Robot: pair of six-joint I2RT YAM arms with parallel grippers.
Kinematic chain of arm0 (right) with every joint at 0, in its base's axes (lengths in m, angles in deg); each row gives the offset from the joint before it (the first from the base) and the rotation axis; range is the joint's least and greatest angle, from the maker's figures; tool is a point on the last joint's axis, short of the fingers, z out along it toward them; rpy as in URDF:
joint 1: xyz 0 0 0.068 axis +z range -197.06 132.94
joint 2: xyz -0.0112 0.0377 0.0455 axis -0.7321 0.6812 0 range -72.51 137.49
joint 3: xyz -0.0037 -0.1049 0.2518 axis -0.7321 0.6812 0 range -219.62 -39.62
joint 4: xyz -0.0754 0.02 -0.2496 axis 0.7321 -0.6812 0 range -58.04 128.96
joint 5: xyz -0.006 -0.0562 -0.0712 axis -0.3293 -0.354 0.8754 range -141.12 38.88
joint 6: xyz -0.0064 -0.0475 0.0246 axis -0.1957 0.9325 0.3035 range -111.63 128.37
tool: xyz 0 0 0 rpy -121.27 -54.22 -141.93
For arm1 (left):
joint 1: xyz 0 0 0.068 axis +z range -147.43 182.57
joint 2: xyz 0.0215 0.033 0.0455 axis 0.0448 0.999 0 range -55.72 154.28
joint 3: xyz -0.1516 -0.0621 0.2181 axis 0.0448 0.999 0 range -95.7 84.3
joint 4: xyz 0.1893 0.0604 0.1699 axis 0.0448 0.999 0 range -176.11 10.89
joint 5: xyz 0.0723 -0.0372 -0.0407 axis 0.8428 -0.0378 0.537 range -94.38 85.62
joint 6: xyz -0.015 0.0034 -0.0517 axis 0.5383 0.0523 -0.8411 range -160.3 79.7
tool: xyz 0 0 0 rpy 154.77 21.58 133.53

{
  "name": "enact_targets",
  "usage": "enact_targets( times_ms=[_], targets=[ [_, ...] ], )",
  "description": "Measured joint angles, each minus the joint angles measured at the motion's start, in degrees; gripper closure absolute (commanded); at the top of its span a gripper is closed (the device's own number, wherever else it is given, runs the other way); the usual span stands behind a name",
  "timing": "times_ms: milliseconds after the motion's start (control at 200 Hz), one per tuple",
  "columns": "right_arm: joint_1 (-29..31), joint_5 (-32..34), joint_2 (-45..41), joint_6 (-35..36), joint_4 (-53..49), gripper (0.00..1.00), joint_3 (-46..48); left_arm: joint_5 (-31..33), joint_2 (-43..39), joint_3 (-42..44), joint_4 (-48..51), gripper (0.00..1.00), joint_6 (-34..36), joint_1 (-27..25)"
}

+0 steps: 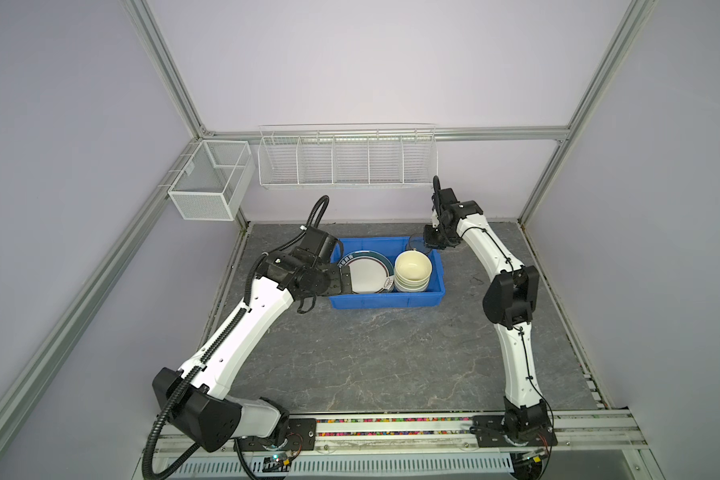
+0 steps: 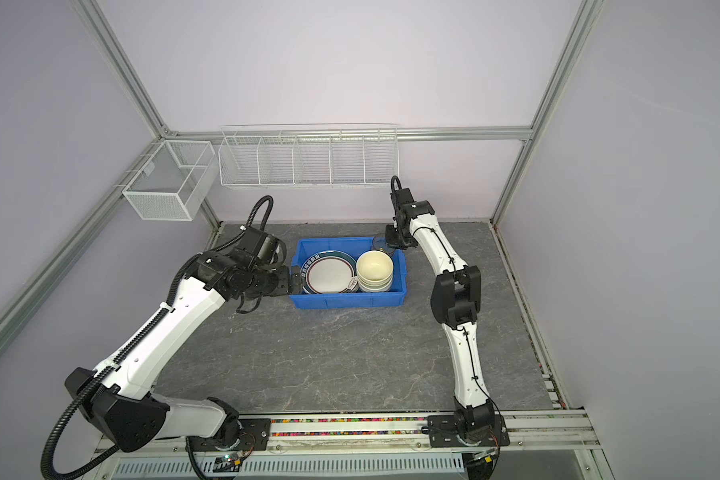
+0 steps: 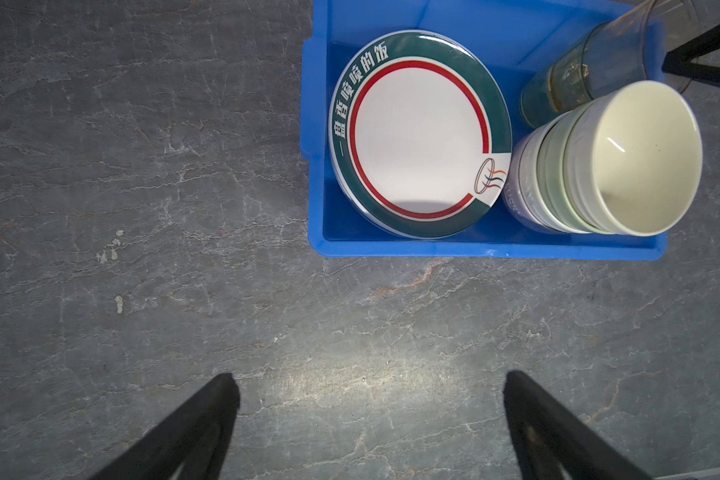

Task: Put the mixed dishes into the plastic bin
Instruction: 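Carry the amber cup over the bin and lower it beside the green cup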

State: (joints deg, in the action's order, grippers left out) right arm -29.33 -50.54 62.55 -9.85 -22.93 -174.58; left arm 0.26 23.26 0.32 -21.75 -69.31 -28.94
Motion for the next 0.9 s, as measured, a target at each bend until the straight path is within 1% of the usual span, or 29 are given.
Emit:
enact_targets(
  times_ms=[255, 395, 470, 555, 670, 785, 900],
  targets=[
    [0.81, 1.07, 0.09, 0.02, 0.35, 0.92, -0.13, 0.02, 0.11, 0.66, -0.22, 0.01, 0.0, 0.07],
    [1.29, 1.33, 0.22, 0.04, 0.7, 0.87, -0.15, 0.02, 0.11, 0.76, -0.2, 0.01, 0.0, 0.13],
    [1.51, 1.31, 0.37, -0.11, 1.09, 0.82, -0.15, 0.02, 0.11, 0.76, -0.2, 0.01, 0.0, 0.2],
    [1.55, 1.31, 0.52, -0.11, 1.33, 0.8, -0.15, 0.02, 0.11, 0.79, -0.22, 0.01, 0.0, 0.37],
    [1.6, 1.31, 0.52, -0.22, 1.49, 0.75, -0.15, 0.02, 0.11, 0.96, -0.17, 0.01, 0.0, 0.39],
    [1.6, 1.27, 0.52, -0.22, 1.77, 0.69, -0.15, 0.02, 0.09, 0.98, -0.2, 0.01, 0.0, 0.39],
    [1.6, 1.05, 0.44, -0.2, 2.19, 0.65, -0.15, 0.02, 0.02, 0.98, -0.2, 0.01, 0.0, 0.5]
  ],
)
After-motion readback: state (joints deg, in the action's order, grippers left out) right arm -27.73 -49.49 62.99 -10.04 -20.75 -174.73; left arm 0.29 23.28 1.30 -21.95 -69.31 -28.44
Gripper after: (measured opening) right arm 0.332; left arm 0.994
